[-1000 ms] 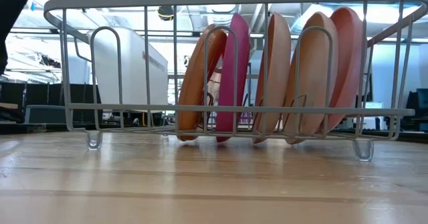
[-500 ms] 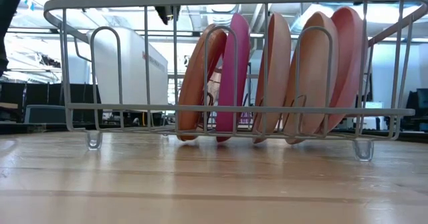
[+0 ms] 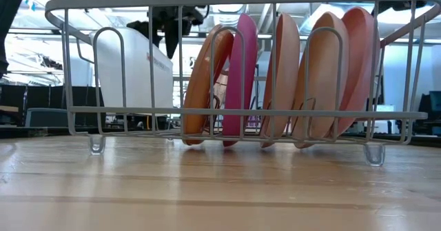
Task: Sort dishes
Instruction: Return to Home Position
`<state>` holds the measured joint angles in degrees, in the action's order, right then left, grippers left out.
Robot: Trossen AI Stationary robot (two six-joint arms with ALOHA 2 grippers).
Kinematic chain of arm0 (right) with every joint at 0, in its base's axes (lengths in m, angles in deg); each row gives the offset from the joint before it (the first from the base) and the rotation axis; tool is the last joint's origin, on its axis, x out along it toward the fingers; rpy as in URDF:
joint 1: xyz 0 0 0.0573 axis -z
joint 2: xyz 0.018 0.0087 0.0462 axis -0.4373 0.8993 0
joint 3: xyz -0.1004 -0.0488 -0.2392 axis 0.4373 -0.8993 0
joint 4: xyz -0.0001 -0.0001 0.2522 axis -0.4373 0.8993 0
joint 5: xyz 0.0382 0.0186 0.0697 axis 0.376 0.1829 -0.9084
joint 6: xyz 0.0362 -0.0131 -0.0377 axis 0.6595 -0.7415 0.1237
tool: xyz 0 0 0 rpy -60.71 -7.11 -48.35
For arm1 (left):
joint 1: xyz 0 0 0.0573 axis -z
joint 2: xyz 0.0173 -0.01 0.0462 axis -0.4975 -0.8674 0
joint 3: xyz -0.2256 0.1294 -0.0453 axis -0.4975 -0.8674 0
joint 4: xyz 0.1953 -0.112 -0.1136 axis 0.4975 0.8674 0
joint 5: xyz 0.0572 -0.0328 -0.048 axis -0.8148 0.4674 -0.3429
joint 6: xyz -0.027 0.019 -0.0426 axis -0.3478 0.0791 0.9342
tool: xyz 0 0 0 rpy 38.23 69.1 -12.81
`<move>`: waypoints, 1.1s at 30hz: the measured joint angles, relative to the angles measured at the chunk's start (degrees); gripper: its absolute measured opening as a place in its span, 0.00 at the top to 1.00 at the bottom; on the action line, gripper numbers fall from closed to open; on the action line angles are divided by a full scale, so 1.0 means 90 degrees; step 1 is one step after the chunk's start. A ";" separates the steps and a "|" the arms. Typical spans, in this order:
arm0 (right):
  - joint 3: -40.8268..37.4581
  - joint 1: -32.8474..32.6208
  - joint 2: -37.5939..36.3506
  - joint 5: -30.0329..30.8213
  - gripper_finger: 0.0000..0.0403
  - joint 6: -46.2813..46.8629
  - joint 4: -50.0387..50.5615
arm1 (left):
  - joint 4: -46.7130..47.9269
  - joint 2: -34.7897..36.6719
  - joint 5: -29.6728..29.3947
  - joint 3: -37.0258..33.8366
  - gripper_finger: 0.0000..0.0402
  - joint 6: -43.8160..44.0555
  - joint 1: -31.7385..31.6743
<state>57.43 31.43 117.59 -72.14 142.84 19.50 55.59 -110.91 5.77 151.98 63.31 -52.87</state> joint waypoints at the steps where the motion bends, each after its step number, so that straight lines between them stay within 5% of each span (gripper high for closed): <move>1: -0.0044 -0.0001 0.0002 0.0000 0.47 0.0057 -0.0014 | -0.0007 0.0007 -0.0004 -0.0054 0.52 -0.0057 0.0031; 13: -0.0462 0.0005 0.0093 -0.0002 0.47 0.0304 -0.0279 | -0.0028 0.0042 -0.0001 -0.0077 0.48 -0.0708 -0.0067; 33: -0.0464 0.0032 0.0107 -0.0063 0.47 -0.1478 -0.0801 | -0.0038 0.0101 -0.0216 -0.0306 0.48 -0.0585 0.0091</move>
<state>53.25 31.72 118.55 -72.71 129.54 12.28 55.25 -110.01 3.82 149.23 58.05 -52.05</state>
